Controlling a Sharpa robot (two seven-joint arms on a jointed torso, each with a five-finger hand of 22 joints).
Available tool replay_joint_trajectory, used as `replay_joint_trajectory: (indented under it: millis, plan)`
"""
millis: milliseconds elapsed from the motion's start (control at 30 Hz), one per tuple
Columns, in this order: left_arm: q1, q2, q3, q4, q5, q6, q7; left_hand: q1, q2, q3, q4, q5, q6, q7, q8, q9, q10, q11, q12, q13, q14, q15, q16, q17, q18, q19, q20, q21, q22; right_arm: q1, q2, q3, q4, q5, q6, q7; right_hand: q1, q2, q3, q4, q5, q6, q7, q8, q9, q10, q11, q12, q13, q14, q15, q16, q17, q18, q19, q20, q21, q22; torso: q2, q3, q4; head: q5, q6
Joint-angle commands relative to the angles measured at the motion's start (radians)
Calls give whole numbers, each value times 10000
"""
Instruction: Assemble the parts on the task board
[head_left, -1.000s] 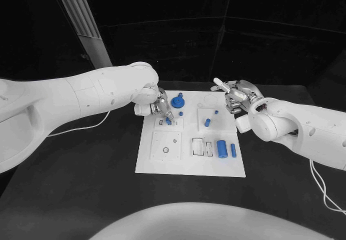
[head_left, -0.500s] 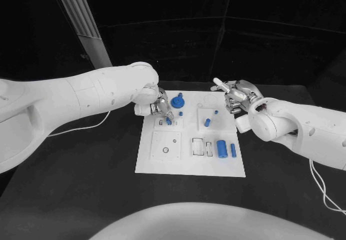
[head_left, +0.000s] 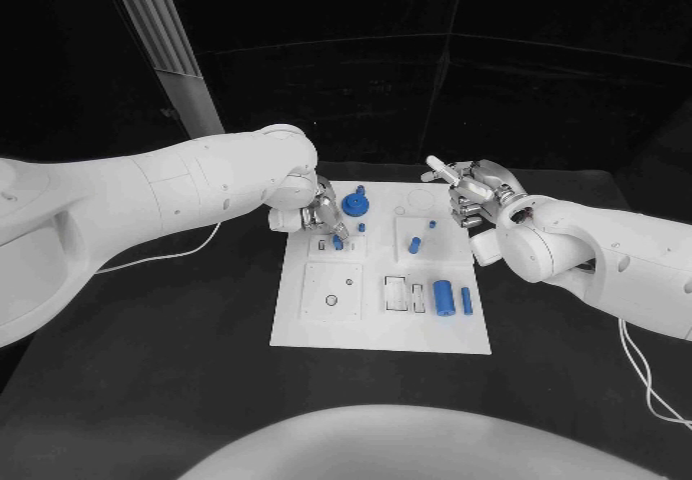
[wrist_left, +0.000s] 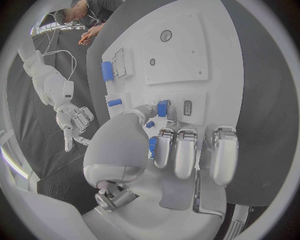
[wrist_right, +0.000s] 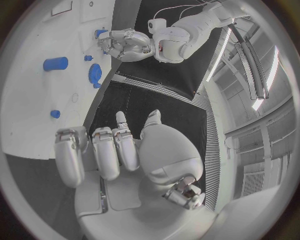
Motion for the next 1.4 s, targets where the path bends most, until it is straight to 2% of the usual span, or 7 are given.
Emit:
replay_joint_trajectory:
  millis: [33,267,500,700,867,1300,1400]
  plan:
    - [-36,17,-21,6,13,233,-206,-83,-3,-46,22,-67,-11,-76,-45,-21,1023,26,24,2628,1058,59,30,2634,-65,1052,25,39,2632,16,2,6,24,-19,37,62,76,-4,23,50,65,-82,451,48,-10,1041,-25,26,2632,1075,-39,24,2635,-72,1037,-52,32,2634,0,0,-2,0,-2]
    - [-37,12,-21,12,13,245,-206,111,-82,-172,-166,-210,-14,-115,-57,5,1023,-8,24,2628,1058,33,30,2634,-65,1052,12,39,2632,16,3,6,20,-18,44,59,76,-4,23,50,65,-82,451,48,-10,1041,-25,26,2632,1075,-39,24,2635,-72,1037,-52,32,2634,2,-3,4,-6,-2]
    - [-38,12,-21,17,12,236,-190,78,-102,-378,-137,-479,-22,-97,-104,-3,1023,7,24,2628,1058,31,30,2634,-65,1052,-5,39,2632,16,8,6,19,-17,54,57,76,-4,23,50,65,-82,451,48,-10,1041,-25,26,2632,1075,-39,24,2635,-72,1037,-52,32,2634,2,0,-6,0,-2]
    - [-39,19,-21,16,12,229,-170,-103,-150,-801,61,-881,3,-73,-185,-38,1023,30,24,2628,1058,50,30,2634,-65,1052,-2,39,2632,16,7,6,18,-17,52,56,76,-4,23,50,65,-82,451,48,-10,1041,-25,26,2632,1075,-39,24,2635,-72,1037,-52,32,2634,-3,3,-1,-4,-2]
    - [-42,23,-21,16,12,199,-175,-480,-310,-1449,433,-1224,46,-19,-276,-85,1023,69,24,2628,1058,96,30,2634,-65,1052,26,39,2632,16,5,6,22,-17,56,56,80,2,23,51,65,-87,452,48,-15,1041,-25,26,2632,1075,-38,24,2635,-72,1037,-51,32,2634,-3,3,1,-6,-2]
    - [-50,14,-21,42,-54,47,-190,-1036,-508,-2562,1051,-1318,50,59,-380,-104,1023,143,24,2628,1058,168,30,2634,-65,1052,92,39,2632,16,-6,6,30,-17,54,54,80,2,23,51,65,-87,452,48,-15,1041,-25,26,2632,1075,-38,24,2635,-72,1037,-51,32,2634,4,-2,1,-7,-2]
    - [-50,4,-21,53,-170,-22,-148,-866,-346,-2538,1009,-1289,60,30,-374,-92,1023,124,24,2628,1058,162,30,2634,-65,1052,98,39,2632,16,-9,6,29,-17,47,55,80,2,23,51,65,-87,452,48,-15,1041,-25,26,2632,1075,-38,24,2635,-72,1037,-51,32,2634,7,0,3,-1,-2]
